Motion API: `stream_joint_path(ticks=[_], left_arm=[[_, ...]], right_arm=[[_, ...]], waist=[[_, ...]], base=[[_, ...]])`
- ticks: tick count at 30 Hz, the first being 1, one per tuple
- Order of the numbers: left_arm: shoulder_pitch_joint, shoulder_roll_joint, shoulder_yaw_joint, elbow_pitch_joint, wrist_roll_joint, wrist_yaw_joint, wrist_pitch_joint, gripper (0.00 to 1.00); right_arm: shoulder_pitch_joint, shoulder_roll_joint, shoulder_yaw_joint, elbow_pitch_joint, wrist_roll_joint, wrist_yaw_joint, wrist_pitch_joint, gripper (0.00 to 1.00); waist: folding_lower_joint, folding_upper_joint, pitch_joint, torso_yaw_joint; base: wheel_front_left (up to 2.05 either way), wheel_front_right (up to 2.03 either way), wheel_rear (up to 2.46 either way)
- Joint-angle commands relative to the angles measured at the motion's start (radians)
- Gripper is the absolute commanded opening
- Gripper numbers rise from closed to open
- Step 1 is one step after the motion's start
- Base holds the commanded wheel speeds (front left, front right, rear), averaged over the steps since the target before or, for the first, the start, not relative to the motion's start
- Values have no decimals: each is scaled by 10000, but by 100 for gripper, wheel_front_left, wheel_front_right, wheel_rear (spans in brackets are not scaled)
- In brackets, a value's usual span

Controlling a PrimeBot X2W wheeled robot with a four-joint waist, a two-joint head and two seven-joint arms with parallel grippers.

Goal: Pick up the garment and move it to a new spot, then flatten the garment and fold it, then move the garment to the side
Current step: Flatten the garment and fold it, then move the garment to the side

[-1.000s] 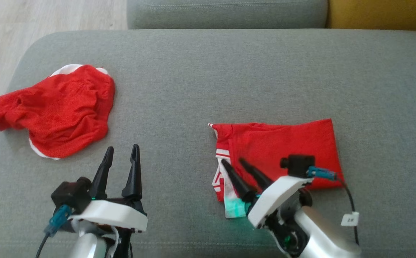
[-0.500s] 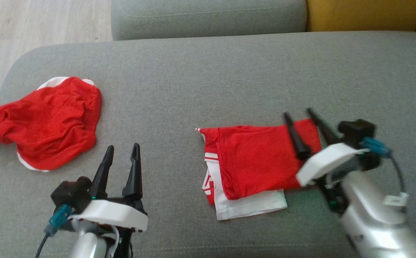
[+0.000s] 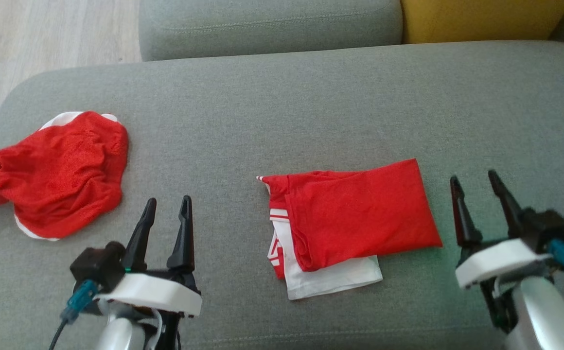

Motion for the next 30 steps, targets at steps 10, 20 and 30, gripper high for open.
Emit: stream_joint_path(ticks=[10, 20, 30], left_arm=[[-4, 22, 365, -448, 262, -132, -78, 100], [-305, 22, 130, -368, 352, -227, -78, 100], [-665, 22, 114, -249, 468, -349, -78, 100]], right_arm=[[505, 336, -287, -990, -779, -7, -135, 100], [-136, 617, -125, -3, -200, -7, 526, 100], [-1104, 535, -57, 1617, 707, -7, 1288, 100]], waist=[[0, 0, 43, -22], [0, 0, 635, 222], [0, 0, 1336, 588]], base=[[0, 0, 0], [0, 0, 0], [0, 0, 0]])
